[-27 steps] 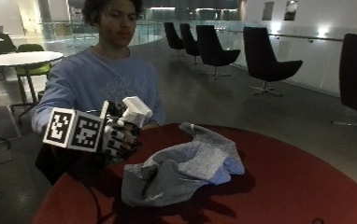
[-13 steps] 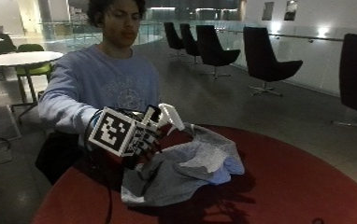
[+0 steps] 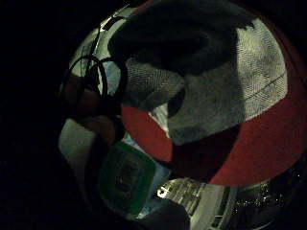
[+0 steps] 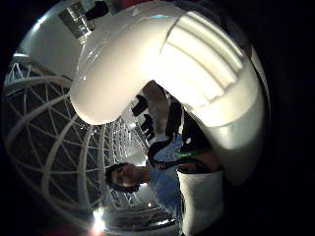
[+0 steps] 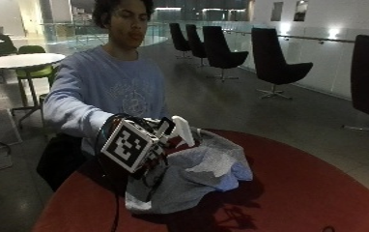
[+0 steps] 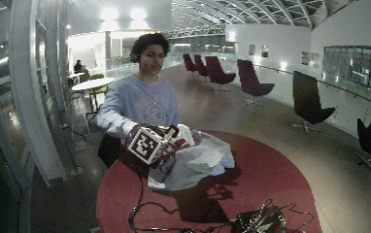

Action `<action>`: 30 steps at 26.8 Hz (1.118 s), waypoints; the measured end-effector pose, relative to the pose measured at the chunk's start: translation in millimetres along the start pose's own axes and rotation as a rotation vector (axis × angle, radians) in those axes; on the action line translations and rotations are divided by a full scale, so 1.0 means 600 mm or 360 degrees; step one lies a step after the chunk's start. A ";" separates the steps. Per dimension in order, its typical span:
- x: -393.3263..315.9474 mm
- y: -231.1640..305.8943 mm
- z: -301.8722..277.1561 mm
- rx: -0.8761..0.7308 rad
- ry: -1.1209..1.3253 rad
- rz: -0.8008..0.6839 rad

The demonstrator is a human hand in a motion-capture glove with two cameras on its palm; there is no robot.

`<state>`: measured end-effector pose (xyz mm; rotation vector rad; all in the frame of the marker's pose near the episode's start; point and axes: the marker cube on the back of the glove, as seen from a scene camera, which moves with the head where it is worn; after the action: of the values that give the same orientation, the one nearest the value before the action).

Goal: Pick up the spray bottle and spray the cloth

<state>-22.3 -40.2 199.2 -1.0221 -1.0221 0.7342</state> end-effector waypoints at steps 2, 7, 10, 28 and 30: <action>0.002 -0.002 0.003 -0.0024 -0.0011 0.0024; 0.006 -0.004 0.010 -0.0072 -0.0017 0.0073; 0.009 -0.009 0.013 -0.0086 -0.0009 0.0106; 0.002 -0.016 0.020 -0.0142 -0.0022 0.0176; 0.000 -0.015 0.020 -0.0144 -0.0027 0.0172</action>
<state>-33.2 -39.4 209.7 -1.1579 -1.0284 0.7916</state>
